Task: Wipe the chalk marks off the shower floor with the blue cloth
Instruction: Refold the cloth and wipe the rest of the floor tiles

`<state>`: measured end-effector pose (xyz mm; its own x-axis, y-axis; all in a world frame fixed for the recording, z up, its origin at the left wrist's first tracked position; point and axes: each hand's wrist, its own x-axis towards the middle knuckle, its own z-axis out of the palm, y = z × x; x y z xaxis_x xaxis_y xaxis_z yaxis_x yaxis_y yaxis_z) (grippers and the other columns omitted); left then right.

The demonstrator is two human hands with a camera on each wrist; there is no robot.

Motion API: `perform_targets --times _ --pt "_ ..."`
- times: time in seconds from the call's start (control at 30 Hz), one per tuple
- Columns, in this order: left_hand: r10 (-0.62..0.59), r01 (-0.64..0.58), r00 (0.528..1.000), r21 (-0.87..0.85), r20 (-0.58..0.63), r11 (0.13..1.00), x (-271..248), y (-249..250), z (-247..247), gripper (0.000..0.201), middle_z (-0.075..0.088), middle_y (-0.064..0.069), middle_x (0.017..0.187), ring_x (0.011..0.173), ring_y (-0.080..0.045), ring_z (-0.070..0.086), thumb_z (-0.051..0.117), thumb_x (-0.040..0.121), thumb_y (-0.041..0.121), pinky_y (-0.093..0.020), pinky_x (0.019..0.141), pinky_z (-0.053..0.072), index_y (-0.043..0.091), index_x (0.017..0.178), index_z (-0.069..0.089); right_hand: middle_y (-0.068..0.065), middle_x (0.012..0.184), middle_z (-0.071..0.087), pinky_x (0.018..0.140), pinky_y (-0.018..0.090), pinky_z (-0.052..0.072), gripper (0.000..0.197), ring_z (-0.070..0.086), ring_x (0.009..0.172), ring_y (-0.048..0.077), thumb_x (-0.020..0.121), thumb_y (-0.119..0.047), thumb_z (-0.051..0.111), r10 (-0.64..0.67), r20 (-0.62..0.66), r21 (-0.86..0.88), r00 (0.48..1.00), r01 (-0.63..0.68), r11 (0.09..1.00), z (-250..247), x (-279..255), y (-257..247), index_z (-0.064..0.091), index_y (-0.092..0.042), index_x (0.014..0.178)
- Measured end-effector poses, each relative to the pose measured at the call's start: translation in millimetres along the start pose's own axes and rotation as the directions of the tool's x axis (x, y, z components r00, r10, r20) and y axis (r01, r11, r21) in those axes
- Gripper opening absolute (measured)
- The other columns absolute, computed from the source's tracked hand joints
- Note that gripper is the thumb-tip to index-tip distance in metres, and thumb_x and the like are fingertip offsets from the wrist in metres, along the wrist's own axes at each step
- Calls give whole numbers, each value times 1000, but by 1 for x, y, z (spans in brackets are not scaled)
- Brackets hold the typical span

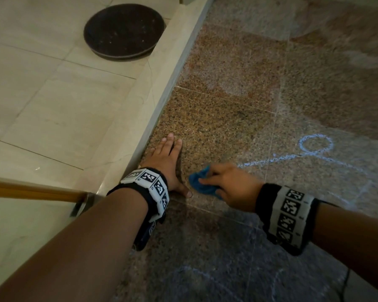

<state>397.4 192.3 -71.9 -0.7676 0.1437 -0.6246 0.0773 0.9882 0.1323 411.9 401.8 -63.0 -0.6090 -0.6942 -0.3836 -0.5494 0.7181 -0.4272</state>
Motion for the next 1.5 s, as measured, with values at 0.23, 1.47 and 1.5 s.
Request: perform_targets --times 0.23,1.47,1.5 --pt "-5 5 1000 -1 10 1000 0 2 -2 149 -32 -2 156 147 -22 -20 78 52 72 -44 121 1 23 150 -23 6 131 47 104 30 31 47 41 121 27 89 -4 49 175 -160 22 972 -173 985 -21 15 39 53 -20 133" --pt "7 -7 1000 -9 -12 1000 -1 1 -1 145 -31 -1 156 147 -22 -19 79 56 69 -44 121 3 24 150 -22 -3 145 37 107 30 28 53 34 129 19 90 -36 55 -38 -15 -36 999 37 999 -7 -17 4 40 -27 141" --pt "8 -8 1000 -6 -16 1000 -1 0 0 146 -31 -2 156 147 -22 -19 78 55 70 -44 121 3 23 150 -22 -1 145 36 109 32 28 52 33 129 21 89 -40 56 -35 -78 -36 996 32 999 -8 -16 7 45 -26 138"
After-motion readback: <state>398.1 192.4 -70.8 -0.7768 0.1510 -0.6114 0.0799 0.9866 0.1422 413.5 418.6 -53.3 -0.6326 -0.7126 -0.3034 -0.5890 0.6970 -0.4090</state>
